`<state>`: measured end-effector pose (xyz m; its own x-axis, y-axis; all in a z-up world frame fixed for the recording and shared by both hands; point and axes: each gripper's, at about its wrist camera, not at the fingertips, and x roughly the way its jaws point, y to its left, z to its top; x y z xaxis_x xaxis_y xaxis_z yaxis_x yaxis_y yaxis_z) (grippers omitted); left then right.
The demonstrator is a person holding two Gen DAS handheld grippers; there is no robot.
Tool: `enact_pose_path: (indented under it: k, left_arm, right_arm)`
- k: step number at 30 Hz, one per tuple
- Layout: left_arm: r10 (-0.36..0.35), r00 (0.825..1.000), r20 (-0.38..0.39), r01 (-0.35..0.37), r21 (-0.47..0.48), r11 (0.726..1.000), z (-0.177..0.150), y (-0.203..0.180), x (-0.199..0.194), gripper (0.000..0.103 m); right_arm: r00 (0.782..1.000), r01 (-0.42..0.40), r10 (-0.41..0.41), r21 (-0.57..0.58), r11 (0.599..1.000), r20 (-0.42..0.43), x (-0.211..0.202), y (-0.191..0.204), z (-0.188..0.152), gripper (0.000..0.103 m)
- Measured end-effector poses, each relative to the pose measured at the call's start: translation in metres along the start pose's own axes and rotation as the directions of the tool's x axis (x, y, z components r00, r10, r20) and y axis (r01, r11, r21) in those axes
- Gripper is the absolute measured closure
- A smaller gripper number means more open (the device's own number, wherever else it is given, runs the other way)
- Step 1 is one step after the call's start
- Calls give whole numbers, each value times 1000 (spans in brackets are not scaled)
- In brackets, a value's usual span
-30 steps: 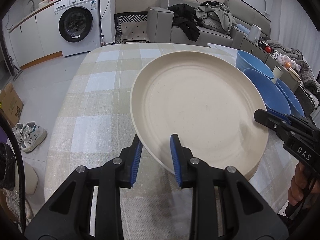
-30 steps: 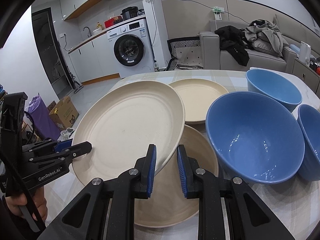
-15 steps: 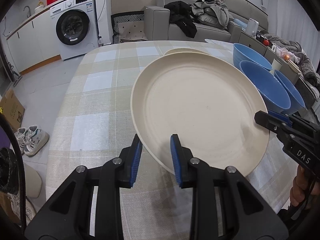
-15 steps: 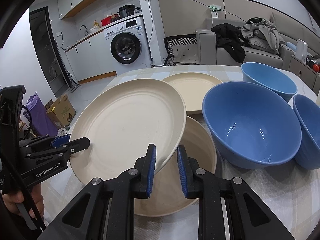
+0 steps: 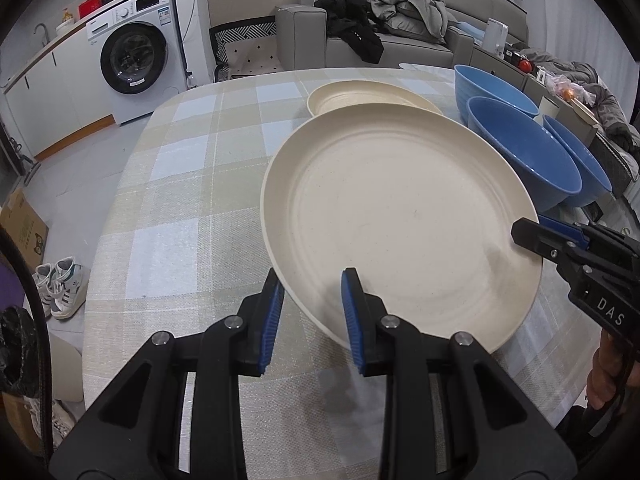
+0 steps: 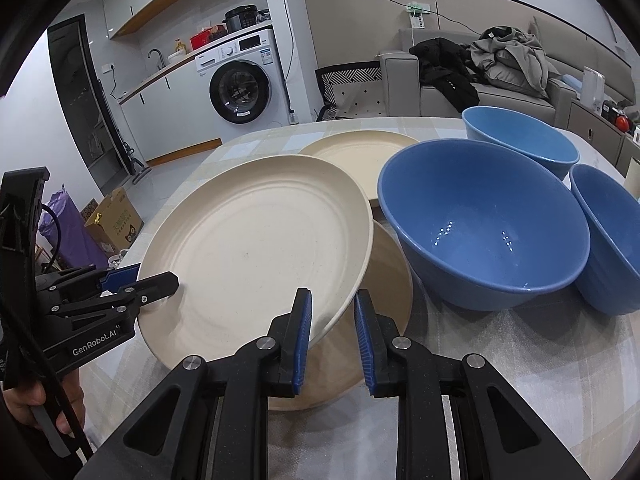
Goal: Organize plates and bowls
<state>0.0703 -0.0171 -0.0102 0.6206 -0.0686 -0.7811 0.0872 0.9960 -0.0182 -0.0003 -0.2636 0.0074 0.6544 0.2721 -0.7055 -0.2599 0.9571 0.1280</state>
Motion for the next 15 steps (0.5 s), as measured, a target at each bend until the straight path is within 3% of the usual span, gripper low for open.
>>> enact_pose_path:
  k: [15]
  left_arm:
    - [16,1000,-21,-15,40,999,-7,-15,21,76]
  right_arm:
    - [997,70,-70,-25,997,-23,8,-9,-11,80]
